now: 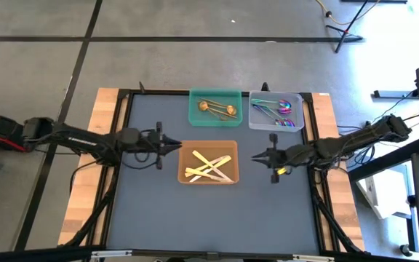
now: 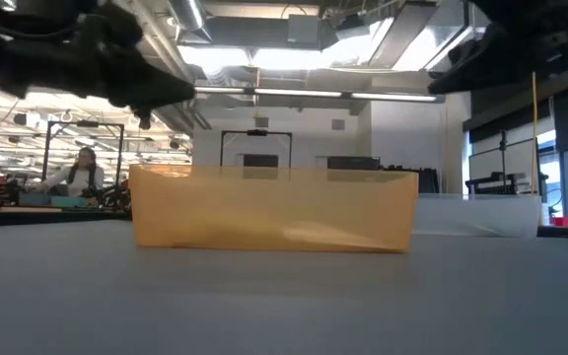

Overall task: Sort silverware by color (type)
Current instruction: Return to Home Position

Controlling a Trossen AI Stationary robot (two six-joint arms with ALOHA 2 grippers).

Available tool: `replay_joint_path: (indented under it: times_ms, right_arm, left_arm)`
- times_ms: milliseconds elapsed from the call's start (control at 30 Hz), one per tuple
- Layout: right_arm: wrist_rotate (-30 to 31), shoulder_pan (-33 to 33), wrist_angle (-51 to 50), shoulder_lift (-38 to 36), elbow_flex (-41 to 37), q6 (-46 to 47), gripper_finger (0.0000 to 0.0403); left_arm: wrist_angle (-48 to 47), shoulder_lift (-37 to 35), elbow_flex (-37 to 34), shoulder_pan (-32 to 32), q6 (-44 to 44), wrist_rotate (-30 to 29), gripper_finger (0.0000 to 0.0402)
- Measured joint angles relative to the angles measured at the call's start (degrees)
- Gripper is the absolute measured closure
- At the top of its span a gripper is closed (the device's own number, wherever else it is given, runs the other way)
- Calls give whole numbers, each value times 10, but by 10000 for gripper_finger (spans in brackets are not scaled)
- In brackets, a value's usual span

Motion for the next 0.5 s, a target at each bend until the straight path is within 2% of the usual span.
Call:
replay_joint_path:
  times_ms: [133, 233, 300, 400, 500]
  right_arm:
    - [-37, -19, 40, -79, -44, 0, 396]
    - [-34, -25, 85, -127, -79, 15, 402]
    - [-19, -23, 80, -163, -104, 31, 402]
    - [-17, -23, 89, -216, -130, 49, 402]
    - [-17, -23, 85, -264, -156, 70, 403]
  left_arm:
    - [22, -70, -54, -28, -20, -26, 375]
    - [25, -117, -84, -41, -26, -32, 383]
    - [26, -144, -102, -48, -35, -48, 386]
    - [-27, -176, -103, -57, -41, -81, 389]
    - [-32, -194, -103, -66, -40, -70, 390]
